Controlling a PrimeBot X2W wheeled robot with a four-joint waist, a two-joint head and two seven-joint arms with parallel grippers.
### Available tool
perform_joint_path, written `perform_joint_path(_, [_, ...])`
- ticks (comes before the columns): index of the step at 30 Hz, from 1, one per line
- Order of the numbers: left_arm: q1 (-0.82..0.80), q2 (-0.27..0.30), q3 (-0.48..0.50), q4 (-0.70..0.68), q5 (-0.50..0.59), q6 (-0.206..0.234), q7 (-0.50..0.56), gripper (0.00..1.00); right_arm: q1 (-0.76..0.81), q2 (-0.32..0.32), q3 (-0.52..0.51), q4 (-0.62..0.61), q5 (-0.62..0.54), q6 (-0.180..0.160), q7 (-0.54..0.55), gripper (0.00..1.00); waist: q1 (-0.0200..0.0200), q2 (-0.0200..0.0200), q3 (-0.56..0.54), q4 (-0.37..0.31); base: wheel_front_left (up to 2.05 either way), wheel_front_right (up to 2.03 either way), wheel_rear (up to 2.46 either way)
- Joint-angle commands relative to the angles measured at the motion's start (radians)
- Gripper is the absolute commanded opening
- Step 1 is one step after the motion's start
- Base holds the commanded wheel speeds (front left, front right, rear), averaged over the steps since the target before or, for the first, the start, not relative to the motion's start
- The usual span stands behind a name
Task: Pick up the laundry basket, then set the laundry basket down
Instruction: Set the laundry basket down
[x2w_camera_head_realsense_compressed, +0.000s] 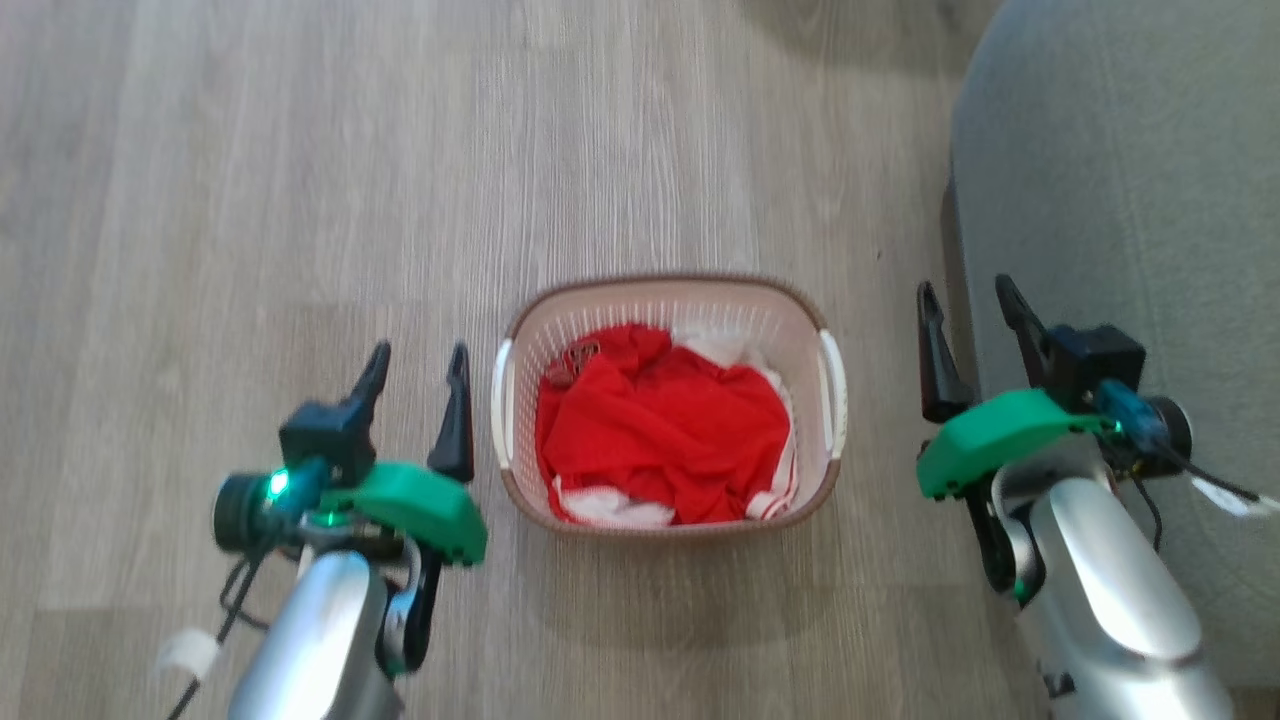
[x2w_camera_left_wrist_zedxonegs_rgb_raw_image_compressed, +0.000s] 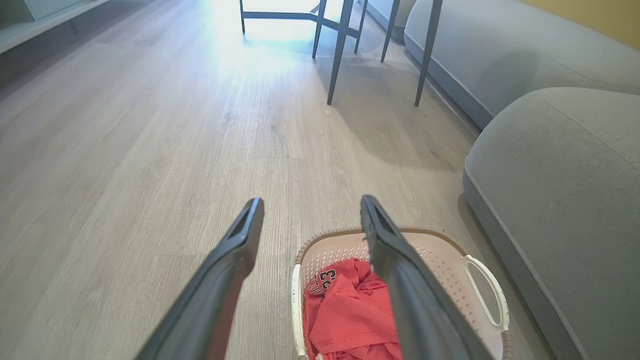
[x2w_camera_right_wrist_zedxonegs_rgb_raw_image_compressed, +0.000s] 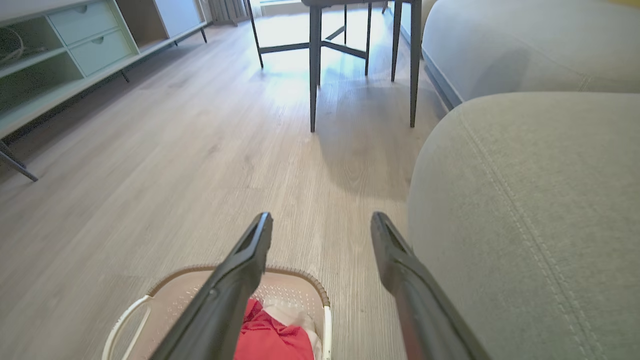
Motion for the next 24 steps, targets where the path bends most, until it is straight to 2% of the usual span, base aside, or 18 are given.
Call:
perform_joint_path(1, [-0.002,0.006,0.040,-0.033,0.011,-0.002,-0.009,1.00,0.005,0.014,0.012,-0.041,0.002,0.003,-0.006,1.00,0.0001,-0.0001,-0.040,-0.001,0.00,0.00,0.00])
perform_joint_path(10, [0.141,-0.004,0.105,-0.137,0.072,-0.007,-0.009,1.00,0.157,0.014,-0.011,-0.172,0.017,0.003,-0.006,1.00,0.0001,-0.0001,-0.145,-0.002,0.00,0.00,0.00])
perform_joint_path(24, [0.316,-0.009,0.167,-0.258,0.114,-0.004,-0.010,1.00,0.352,0.014,-0.044,-0.307,-0.009,0.003,-0.006,1.00,0.0001,-0.0001,-0.243,-0.011,0.00,0.00,0.00])
